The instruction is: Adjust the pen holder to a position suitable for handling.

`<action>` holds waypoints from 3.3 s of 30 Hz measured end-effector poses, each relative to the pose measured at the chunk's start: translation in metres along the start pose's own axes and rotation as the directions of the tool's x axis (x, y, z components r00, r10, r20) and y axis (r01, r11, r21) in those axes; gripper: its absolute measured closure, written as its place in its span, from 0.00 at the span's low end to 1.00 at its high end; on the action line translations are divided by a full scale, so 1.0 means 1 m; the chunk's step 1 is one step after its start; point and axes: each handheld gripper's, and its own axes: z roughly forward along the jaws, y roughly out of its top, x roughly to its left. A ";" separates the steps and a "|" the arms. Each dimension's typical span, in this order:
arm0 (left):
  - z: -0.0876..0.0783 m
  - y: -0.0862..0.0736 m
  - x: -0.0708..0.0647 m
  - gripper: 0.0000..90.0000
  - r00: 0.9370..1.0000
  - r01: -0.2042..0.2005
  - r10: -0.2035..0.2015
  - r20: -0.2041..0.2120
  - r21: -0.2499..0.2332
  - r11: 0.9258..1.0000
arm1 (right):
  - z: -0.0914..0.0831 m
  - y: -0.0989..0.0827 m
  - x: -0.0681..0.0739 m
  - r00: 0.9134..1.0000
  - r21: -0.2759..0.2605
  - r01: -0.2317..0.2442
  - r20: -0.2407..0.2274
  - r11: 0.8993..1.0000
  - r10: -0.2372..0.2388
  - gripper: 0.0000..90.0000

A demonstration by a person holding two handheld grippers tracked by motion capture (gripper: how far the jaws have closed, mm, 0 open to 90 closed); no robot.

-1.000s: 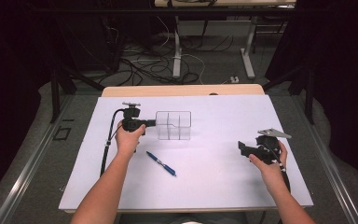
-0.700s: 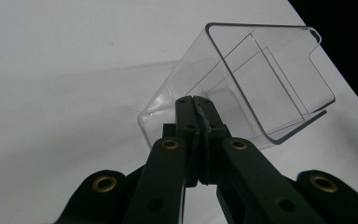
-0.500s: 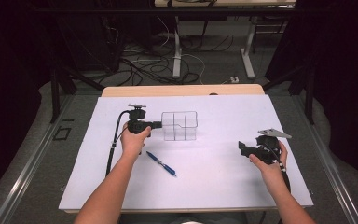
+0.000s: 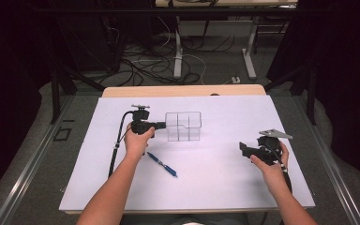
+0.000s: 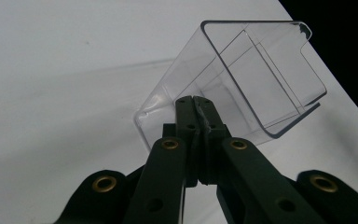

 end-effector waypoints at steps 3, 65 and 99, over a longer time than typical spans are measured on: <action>0.001 0.000 -0.001 1.00 1.000 0.008 -0.008 0.001 0.000 1.000 | 0.000 0.000 0.000 1.000 -0.002 0.004 -0.003 1.000 -0.004 0.17; -0.074 -0.029 -0.016 0.46 0.991 -0.022 0.012 -0.130 -0.081 0.996 | 0.004 0.005 0.017 0.997 0.079 0.063 -0.053 0.995 -0.059 0.01; -0.106 -0.045 -0.027 0.05 0.979 -0.057 0.046 -0.199 -0.047 0.997 | 0.009 0.037 0.086 0.955 0.123 0.246 -0.197 0.961 -0.220 0.02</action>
